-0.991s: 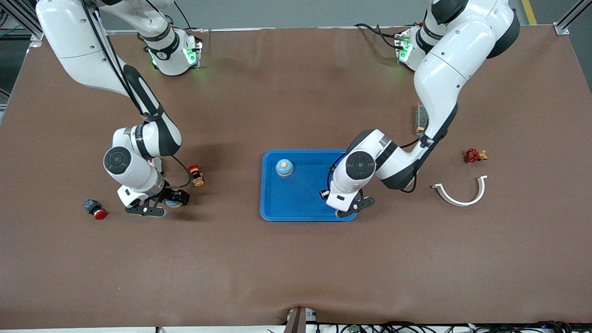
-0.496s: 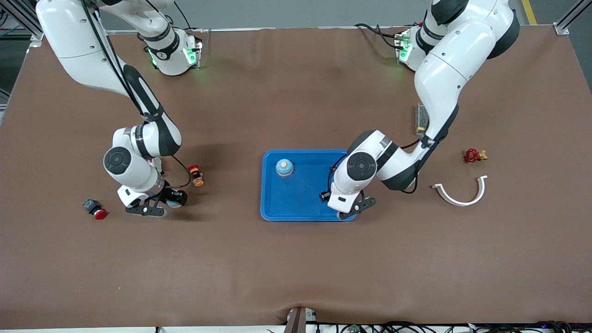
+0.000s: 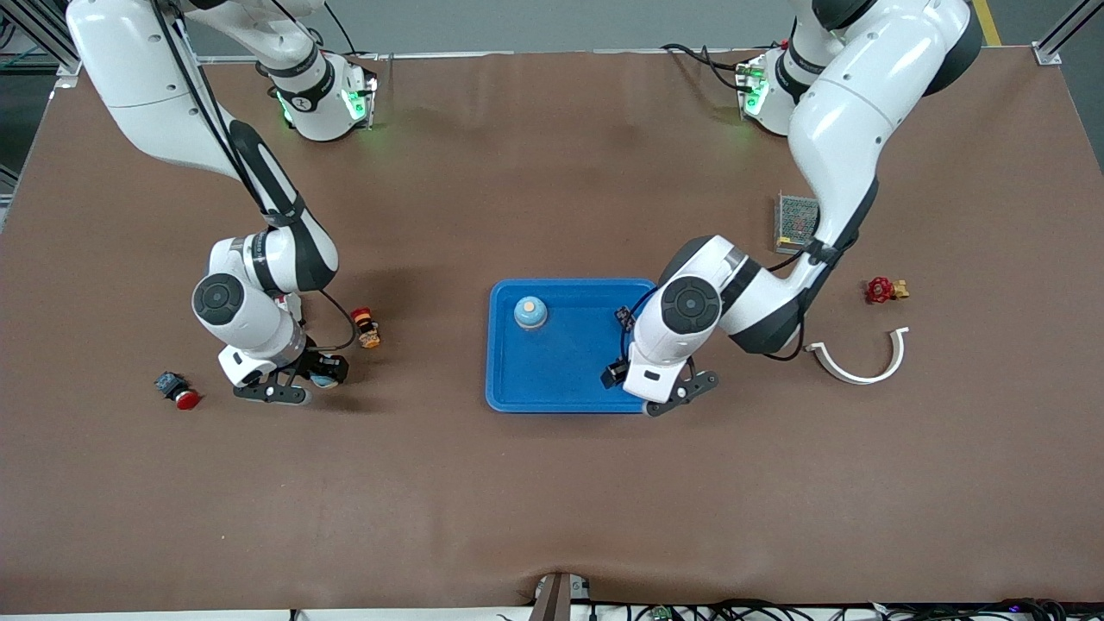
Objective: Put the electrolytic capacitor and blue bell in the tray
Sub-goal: 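Release the capacitor in the tray and raise the left gripper away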
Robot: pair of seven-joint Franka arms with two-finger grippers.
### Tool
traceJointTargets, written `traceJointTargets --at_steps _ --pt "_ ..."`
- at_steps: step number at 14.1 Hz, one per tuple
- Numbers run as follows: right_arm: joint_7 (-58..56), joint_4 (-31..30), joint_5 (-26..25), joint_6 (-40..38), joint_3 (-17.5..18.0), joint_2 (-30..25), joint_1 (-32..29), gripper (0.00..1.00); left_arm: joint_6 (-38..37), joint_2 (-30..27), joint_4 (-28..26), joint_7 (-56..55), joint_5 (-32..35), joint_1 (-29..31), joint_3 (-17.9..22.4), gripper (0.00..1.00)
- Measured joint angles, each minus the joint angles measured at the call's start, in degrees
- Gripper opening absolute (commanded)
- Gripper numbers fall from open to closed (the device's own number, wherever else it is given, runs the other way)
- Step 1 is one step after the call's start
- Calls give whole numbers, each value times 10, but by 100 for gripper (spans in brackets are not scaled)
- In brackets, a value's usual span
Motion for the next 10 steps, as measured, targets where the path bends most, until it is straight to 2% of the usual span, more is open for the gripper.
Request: traceJointTargets --at_steps 4,10 --pt "13 7 0 -30 2 -1 0 0 -69 -42 28 25 0 28 -1 100" --pt "92 54 0 -126 12 -17 28 0 -189 -135 34 199 -7 107 -2 100"
